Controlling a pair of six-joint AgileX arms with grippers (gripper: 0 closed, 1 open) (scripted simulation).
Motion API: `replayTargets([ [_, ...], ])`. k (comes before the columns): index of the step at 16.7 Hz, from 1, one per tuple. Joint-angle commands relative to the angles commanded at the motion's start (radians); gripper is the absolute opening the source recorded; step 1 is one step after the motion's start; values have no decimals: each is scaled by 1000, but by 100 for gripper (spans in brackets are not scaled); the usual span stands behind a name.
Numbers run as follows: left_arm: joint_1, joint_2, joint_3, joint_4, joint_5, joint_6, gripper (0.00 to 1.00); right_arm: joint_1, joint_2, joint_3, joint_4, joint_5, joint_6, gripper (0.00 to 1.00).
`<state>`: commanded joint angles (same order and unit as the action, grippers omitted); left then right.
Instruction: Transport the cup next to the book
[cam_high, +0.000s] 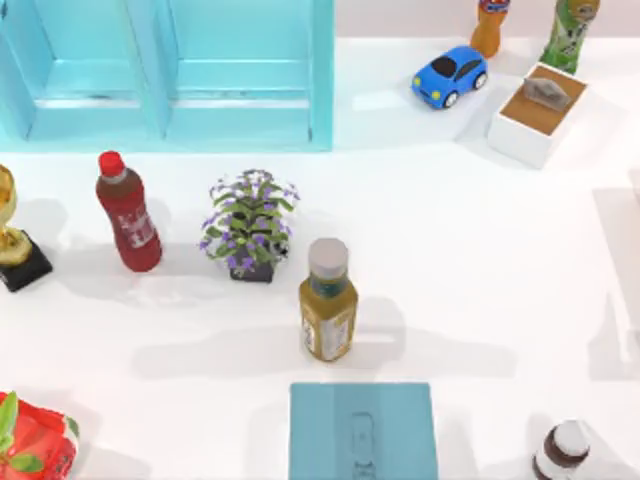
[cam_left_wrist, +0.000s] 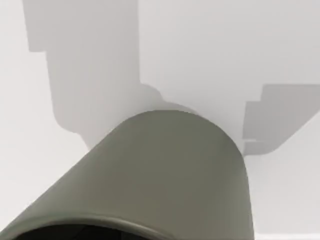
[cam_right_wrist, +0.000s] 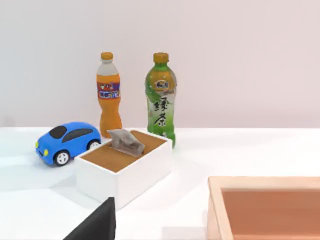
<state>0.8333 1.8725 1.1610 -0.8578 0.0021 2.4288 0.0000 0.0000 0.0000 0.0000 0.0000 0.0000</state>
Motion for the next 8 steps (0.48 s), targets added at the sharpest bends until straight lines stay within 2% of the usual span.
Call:
replayTargets([
  [8,0,0,0,0,0,0,25,0,0,0,0,0,0,100],
])
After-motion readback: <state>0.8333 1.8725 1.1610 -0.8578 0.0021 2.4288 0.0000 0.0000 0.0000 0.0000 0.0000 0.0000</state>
